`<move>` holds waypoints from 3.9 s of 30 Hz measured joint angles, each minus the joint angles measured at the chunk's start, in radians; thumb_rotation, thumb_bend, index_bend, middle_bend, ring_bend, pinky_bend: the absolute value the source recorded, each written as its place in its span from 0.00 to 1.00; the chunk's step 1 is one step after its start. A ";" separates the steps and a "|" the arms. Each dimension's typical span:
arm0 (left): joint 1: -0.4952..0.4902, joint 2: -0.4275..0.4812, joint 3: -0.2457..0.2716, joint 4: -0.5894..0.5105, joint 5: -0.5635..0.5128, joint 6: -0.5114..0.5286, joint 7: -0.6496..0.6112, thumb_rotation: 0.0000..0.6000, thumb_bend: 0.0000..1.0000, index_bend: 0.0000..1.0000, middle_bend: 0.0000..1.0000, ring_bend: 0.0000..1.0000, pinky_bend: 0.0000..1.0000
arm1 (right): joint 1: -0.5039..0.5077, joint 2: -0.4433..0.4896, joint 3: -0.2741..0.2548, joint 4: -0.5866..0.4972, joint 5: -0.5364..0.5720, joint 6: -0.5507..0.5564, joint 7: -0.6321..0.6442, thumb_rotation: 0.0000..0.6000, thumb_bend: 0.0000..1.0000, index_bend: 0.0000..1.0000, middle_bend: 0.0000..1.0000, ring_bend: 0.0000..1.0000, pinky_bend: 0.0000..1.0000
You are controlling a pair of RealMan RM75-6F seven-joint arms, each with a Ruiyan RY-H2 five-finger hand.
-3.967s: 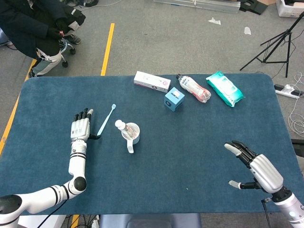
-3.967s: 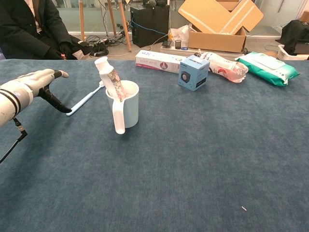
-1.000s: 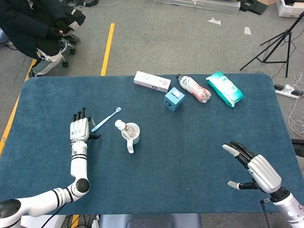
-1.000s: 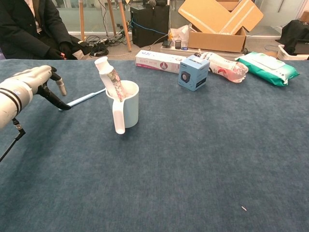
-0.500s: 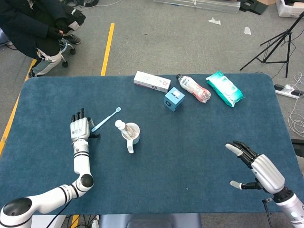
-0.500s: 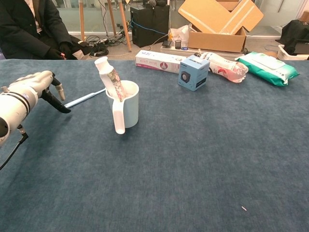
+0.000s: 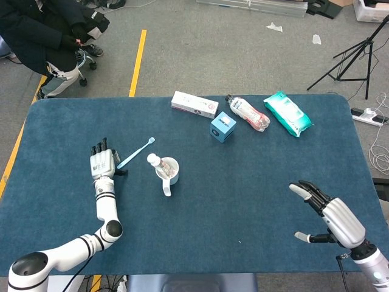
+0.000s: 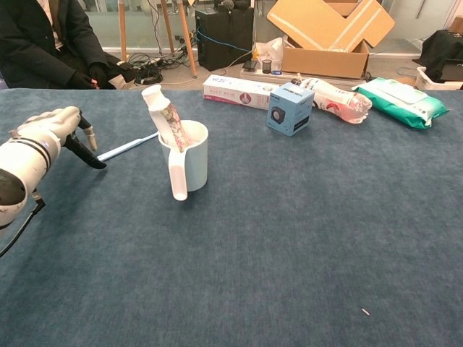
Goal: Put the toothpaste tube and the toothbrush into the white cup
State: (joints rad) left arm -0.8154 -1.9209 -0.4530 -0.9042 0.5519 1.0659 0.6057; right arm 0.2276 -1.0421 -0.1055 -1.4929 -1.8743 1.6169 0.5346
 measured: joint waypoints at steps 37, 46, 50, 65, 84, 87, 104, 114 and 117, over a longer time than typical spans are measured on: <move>-0.010 -0.081 -0.019 0.201 0.123 -0.029 -0.036 1.00 0.07 0.56 0.00 0.00 0.00 | -0.001 0.002 -0.001 0.004 -0.003 0.007 0.011 1.00 0.01 0.02 0.15 0.09 0.40; -0.029 -0.122 -0.032 0.323 0.146 -0.039 -0.062 1.00 0.06 0.57 0.00 0.00 0.00 | -0.003 0.004 -0.001 0.008 -0.003 0.012 0.020 1.00 0.01 0.02 0.15 0.09 0.40; -0.034 -0.132 -0.041 0.341 0.168 -0.036 -0.101 1.00 0.06 0.57 0.00 0.00 0.00 | -0.001 0.003 -0.001 0.008 -0.004 0.008 0.016 1.00 0.01 0.02 0.15 0.09 0.40; 0.006 -0.061 -0.062 0.127 0.141 -0.034 -0.037 1.00 0.08 0.60 0.00 0.00 0.00 | 0.001 -0.001 -0.002 0.000 -0.004 -0.004 -0.002 1.00 0.01 0.02 0.15 0.09 0.40; 0.005 -0.044 -0.068 0.117 0.083 -0.041 0.014 1.00 0.18 0.60 0.00 0.00 0.00 | 0.002 -0.002 -0.005 0.000 -0.008 -0.006 -0.004 1.00 0.01 0.02 0.15 0.09 0.40; 0.006 -0.041 -0.067 0.113 0.075 -0.042 0.024 1.00 0.18 0.60 0.00 0.00 0.00 | 0.002 -0.002 -0.005 0.000 -0.009 -0.006 -0.005 1.00 0.01 0.02 0.15 0.09 0.40; -0.005 -0.055 -0.060 0.156 0.045 -0.073 0.047 1.00 0.18 0.60 0.00 0.00 0.00 | 0.002 0.001 -0.004 0.002 -0.005 -0.001 0.006 1.00 0.01 0.02 0.15 0.09 0.40; -0.016 -0.064 -0.074 0.189 0.033 -0.097 0.031 1.00 0.18 0.56 0.00 0.00 0.00 | 0.001 0.001 -0.004 0.004 -0.005 -0.001 0.007 1.00 0.01 0.02 0.15 0.09 0.40; -0.018 -0.065 -0.075 0.196 0.031 -0.105 0.028 1.00 0.18 0.53 0.00 0.00 0.00 | 0.001 0.001 -0.004 0.004 -0.004 0.000 0.008 1.00 0.01 0.02 0.15 0.09 0.40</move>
State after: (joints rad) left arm -0.8334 -1.9862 -0.5282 -0.7079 0.5832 0.9606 0.6339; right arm 0.2288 -1.0414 -0.1092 -1.4887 -1.8782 1.6166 0.5429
